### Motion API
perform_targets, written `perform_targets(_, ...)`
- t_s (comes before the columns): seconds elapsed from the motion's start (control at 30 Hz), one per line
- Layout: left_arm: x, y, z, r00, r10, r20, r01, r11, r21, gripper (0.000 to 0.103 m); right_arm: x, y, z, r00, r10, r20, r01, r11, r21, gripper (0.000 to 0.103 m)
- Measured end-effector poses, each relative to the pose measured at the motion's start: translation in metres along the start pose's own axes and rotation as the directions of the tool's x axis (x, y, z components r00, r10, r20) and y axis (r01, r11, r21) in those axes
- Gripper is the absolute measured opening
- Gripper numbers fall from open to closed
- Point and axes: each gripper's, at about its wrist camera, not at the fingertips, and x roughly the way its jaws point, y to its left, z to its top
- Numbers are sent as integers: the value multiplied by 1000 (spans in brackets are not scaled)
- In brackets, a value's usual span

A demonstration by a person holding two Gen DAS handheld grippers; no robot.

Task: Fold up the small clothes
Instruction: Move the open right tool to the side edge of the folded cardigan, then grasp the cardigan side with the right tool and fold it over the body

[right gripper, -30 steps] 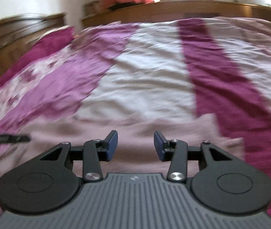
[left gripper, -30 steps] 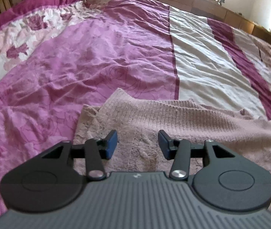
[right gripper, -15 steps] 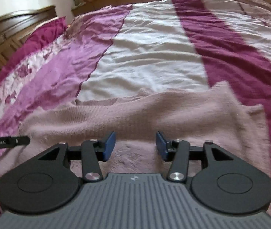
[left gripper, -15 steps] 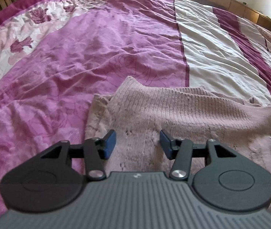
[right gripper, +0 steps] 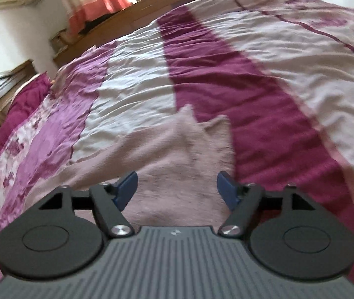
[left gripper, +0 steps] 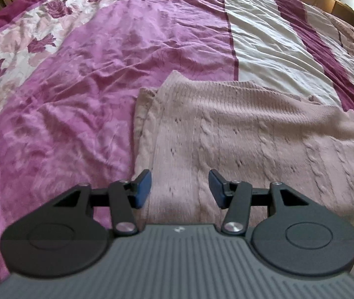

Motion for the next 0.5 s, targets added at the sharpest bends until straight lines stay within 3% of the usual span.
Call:
perform_targets(0.3,-18,2,-17,999,2,-33,-2,1000,5,53,4,-38,-23,998,21,-65,-12,990,143,78)
perform_targets(0.5,-19,0,-22,998,2,-65,-1,1000,12,53,8,-39,-31,993,77,-94,-62,986,156,78)
